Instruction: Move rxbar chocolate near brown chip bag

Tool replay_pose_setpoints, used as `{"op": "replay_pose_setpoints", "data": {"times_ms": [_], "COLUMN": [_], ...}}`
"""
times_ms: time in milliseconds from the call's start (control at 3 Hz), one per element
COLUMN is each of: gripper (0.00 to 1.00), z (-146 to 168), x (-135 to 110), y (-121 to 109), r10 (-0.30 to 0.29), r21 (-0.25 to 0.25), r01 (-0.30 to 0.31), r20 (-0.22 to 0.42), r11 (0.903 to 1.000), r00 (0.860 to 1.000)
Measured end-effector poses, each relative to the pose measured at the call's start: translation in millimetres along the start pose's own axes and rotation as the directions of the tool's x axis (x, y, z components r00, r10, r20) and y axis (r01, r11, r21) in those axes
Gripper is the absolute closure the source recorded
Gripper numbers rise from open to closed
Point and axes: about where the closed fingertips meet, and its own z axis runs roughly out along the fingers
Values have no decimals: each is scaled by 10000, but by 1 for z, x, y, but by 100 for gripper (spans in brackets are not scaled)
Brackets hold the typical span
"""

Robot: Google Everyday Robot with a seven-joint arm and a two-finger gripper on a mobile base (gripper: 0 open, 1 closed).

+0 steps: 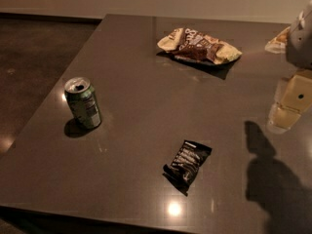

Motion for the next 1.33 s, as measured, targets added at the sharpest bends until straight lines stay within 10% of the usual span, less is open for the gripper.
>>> {"op": "replay_pose_setpoints", "data": {"times_ms": [667,1333], "gripper": [0,0], "z": [8,62], "x": [-18,-76], "y": [10,79], "r10": [-958,-4072], "r21": [-298,-1455], "r01": [961,4198], "r20": [116,1093], "r11": [9949,8959], "r00": [9953,9068]}}
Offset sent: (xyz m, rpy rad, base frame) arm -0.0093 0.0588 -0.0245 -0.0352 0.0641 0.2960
